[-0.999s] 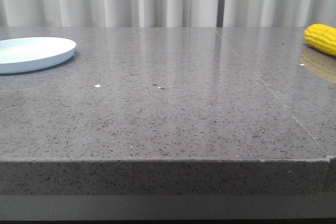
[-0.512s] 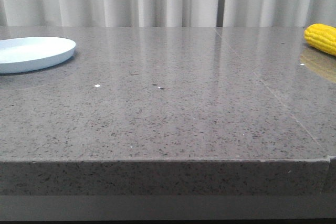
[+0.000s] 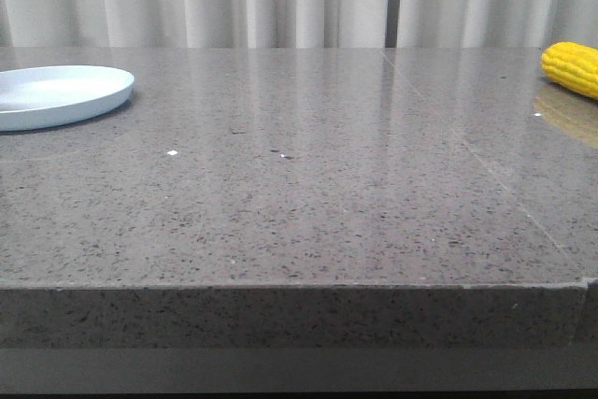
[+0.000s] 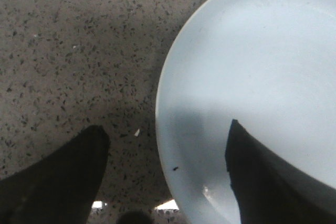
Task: Place corn on plate with both arms
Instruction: 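Lower the left gripper over the rim of the pale blue plate and grasp it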
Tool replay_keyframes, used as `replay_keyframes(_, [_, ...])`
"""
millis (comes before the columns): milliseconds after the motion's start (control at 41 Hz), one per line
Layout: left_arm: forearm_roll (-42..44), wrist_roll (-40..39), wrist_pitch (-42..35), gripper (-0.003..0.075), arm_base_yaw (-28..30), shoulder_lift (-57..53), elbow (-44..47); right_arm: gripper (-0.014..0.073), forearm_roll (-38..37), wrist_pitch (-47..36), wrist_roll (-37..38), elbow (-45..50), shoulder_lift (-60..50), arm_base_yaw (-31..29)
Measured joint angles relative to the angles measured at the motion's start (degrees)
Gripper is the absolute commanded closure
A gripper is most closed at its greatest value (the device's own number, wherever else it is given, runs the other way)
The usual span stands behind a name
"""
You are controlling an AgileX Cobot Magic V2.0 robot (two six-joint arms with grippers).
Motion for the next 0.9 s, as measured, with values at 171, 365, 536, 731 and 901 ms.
replay_keyframes(171, [-0.4, 0.0, -0.6, 0.0262, 0.0, 2.0, -1.2, -0.0022, 0.0, 0.0, 0.0, 0.0, 0.0, 0.0])
replay_keyframes(365, [-0.9, 0.0, -0.7, 0.0262, 0.0, 4.1, -1.9, -0.0022, 0.0, 0.0, 0.0, 0.0, 0.0, 0.0])
replay_keyframes(536, [-1.7, 1.0, -0.6, 0.0314, 0.0, 4.5, -2.0, -0.0022, 0.0, 0.0, 0.0, 0.0, 0.0, 0.0])
replay_keyframes(731, [-3.7, 3.3, 0.4, 0.0508, 0.0, 4.5, -2.1, -0.0022, 0.0, 0.0, 0.0, 0.0, 0.0, 0.0])
replay_keyframes(901, [-3.9, 3.7, 0.7, 0.0664, 0.0, 4.5, -2.1, -0.0022, 0.0, 0.0, 0.0, 0.0, 0.0, 0.0])
